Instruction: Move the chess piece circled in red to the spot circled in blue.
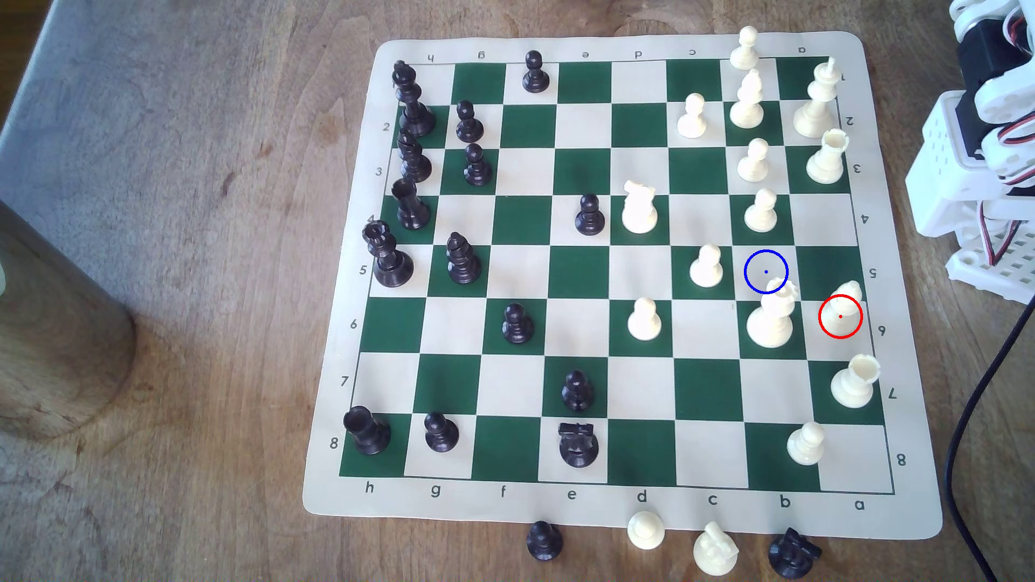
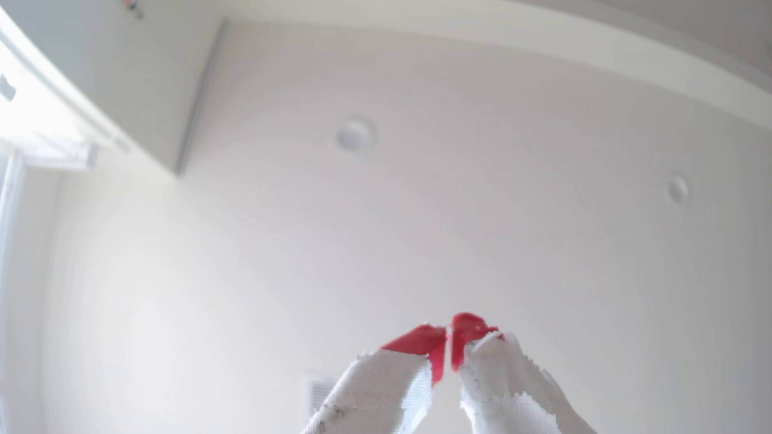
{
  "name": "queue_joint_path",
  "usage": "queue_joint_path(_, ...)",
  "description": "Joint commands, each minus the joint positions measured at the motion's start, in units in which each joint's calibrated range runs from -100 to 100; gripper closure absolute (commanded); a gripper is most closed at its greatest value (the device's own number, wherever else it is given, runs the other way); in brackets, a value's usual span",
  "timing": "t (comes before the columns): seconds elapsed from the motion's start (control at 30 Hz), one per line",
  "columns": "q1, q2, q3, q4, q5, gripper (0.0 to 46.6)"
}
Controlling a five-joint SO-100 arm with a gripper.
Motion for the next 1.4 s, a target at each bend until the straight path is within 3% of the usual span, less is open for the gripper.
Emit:
queue_joint_path(0.0, -1.31, 0.22, 1.08, 0.94, 0.15, 46.4)
queue_joint_path(0.17, -4.44, 0.22, -7.80, 23.22, 0.15, 46.4)
queue_joint_path(0.5, -5.07, 0.22, -26.11, 67.94, -0.15, 46.4)
queue_joint_path(0.9, -7.57, 0.39, -39.99, 99.22, 0.00, 46.2)
queue_joint_path(1.03, -5.15, 0.39, -51.77, 129.69, -0.39, 46.4)
queue_joint_path(1.2, -5.61, 1.16, -63.56, 161.63, -5.37, 46.4)
queue_joint_path(1.3, -8.20, 6.00, -68.54, 180.06, -10.79, 46.4)
queue_joint_path(1.37, -10.15, 11.43, -71.08, 190.13, -16.80, 46.4)
